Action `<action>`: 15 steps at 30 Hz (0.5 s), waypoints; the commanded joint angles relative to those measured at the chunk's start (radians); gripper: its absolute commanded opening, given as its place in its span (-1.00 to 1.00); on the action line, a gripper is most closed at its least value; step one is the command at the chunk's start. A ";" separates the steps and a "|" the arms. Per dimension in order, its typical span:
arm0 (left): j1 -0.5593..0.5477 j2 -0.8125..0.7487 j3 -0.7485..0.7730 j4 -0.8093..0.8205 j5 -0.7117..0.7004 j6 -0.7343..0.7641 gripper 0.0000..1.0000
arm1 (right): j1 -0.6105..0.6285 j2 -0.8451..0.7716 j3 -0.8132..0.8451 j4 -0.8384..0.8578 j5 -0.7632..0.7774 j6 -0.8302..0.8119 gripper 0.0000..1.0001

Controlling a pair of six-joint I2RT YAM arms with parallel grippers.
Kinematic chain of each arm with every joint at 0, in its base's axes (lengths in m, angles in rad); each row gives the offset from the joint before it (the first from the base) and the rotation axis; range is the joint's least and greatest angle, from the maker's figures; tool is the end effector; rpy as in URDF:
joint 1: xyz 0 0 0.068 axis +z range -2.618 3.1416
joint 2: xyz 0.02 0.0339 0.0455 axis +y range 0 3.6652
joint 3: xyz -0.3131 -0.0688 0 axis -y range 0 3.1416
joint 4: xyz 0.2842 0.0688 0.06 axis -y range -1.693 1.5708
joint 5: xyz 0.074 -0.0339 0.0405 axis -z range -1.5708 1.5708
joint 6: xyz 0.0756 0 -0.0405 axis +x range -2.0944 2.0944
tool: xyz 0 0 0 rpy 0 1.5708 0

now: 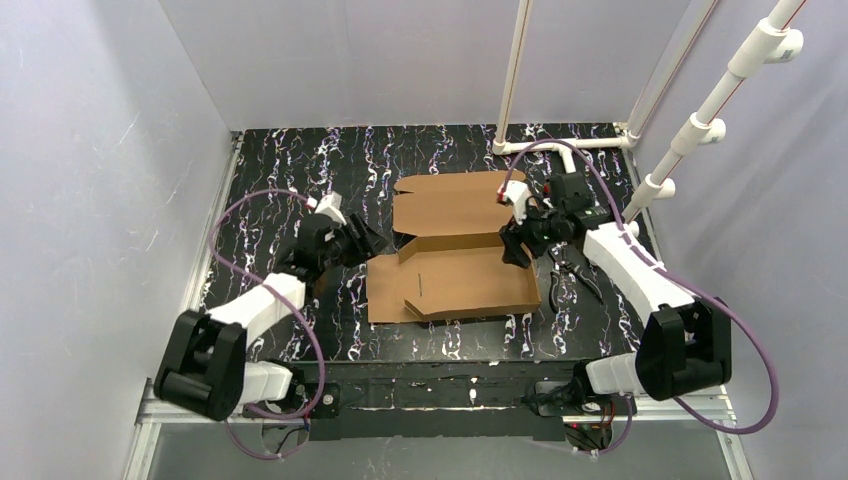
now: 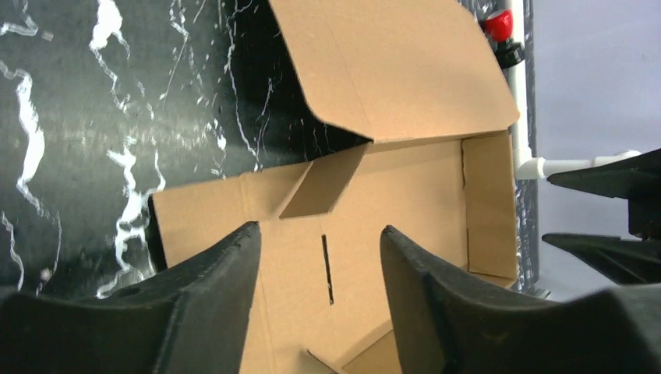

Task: Fold the paper box
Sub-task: Fold the paper box at the center of the board.

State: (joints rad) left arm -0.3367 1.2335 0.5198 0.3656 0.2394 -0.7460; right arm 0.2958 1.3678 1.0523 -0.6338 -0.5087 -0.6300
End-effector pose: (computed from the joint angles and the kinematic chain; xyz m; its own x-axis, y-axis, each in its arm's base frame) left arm 0.2858 -0.1190 0.2180 -0.5971 -0.4896 -0.6355 0.1717 0.6958 -0.6974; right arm 0.3023 0.1306 0.2752 -0.3186 -0.6350 -0.7038 -0.8831 0.4686 -0.0231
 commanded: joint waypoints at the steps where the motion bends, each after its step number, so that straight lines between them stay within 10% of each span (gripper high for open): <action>1: 0.010 0.121 0.137 -0.061 0.101 0.128 0.18 | -0.076 -0.073 -0.114 0.253 0.264 0.331 0.45; 15: 0.010 0.330 0.263 -0.058 0.213 0.149 -0.03 | -0.112 -0.005 -0.186 0.352 0.280 0.398 0.16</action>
State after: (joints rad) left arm -0.3302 1.5200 0.7311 0.3199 0.3981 -0.6048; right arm 0.1871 1.3212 0.8463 -0.3393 -0.1879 -0.2760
